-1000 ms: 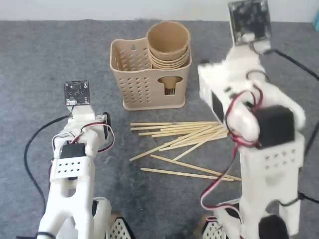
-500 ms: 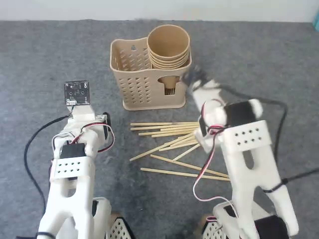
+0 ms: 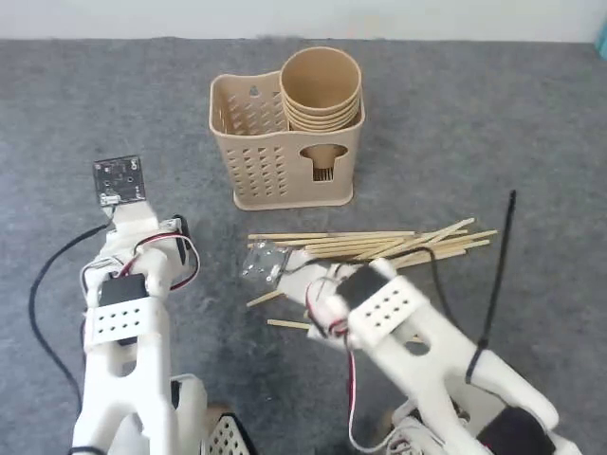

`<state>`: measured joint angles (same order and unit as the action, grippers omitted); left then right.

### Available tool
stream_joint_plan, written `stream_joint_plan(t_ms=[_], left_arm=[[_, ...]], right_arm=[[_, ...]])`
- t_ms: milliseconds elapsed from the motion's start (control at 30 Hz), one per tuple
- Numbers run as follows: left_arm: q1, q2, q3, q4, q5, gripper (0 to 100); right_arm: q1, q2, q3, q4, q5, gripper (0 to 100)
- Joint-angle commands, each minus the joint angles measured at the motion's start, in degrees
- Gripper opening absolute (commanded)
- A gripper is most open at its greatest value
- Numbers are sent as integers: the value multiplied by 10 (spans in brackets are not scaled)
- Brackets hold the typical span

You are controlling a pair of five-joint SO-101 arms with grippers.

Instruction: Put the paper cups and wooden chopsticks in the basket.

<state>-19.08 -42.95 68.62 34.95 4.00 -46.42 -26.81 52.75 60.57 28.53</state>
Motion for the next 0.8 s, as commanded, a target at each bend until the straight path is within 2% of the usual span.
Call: stream_joint_plan(t_ms=[0,133,267,400,633,767], left_arm=[[-9,-16,-29,-15,1,132],[-43,-14,-40,-16,58,131],[-50,29,-63,-16,66,131],[-67,114,-116,-11,68,131],[-98,236,-222,44,76,133],[-153,293,-280,58,160,133]], right_arm=[[-51,-20,16,-40,-14,187],[-73,-19,56,-119,-34,187],[-62,-19,88,-192,-74,187],[-43,-19,89,-202,-79,187],[-41,-19,89,-198,-80,187],[-58,-19,91,-196,-80,187]])
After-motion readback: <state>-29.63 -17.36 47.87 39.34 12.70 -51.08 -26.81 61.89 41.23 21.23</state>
